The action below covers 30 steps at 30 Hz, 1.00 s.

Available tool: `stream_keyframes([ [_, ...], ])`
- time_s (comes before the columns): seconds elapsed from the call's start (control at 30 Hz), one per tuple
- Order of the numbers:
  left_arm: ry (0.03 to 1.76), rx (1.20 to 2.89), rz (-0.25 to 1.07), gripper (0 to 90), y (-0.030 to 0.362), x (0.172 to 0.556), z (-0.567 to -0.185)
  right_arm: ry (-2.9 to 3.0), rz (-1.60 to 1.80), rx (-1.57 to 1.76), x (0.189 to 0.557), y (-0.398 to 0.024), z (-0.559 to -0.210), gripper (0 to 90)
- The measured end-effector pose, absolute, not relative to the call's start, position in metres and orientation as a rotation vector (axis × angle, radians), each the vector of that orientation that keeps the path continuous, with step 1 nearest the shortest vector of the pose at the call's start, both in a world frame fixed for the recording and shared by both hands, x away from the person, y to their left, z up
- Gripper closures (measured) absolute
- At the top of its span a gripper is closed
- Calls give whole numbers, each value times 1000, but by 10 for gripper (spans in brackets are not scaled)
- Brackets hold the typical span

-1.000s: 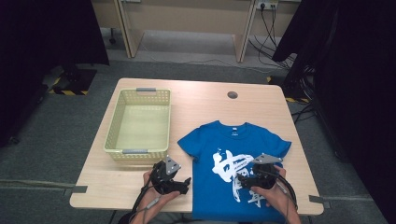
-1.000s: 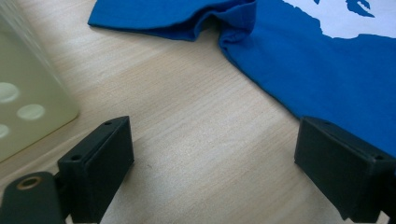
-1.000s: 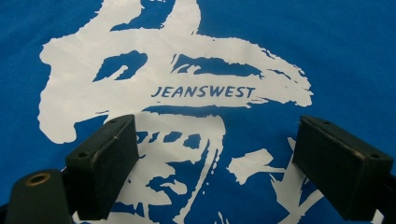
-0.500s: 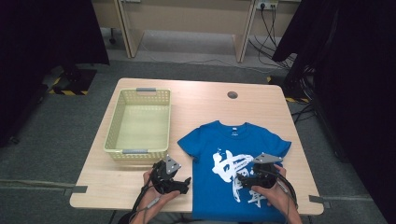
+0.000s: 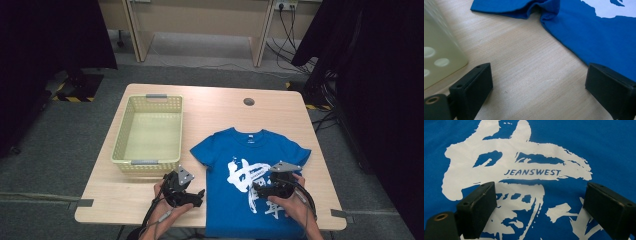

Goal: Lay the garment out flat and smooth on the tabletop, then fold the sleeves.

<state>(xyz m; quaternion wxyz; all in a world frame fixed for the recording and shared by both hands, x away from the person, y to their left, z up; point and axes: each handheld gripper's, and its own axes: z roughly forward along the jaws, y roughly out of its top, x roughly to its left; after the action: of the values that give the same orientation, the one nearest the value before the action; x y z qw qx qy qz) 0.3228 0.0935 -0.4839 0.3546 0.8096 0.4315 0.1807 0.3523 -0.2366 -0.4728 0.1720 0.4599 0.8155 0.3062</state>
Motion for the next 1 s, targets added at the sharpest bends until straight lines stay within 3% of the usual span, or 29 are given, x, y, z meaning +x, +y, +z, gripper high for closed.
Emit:
stream_keyframes([
  [1.0,1115,2094,464,64,94,323,-484,2300,900,1311,350,-247,-468,127],
])
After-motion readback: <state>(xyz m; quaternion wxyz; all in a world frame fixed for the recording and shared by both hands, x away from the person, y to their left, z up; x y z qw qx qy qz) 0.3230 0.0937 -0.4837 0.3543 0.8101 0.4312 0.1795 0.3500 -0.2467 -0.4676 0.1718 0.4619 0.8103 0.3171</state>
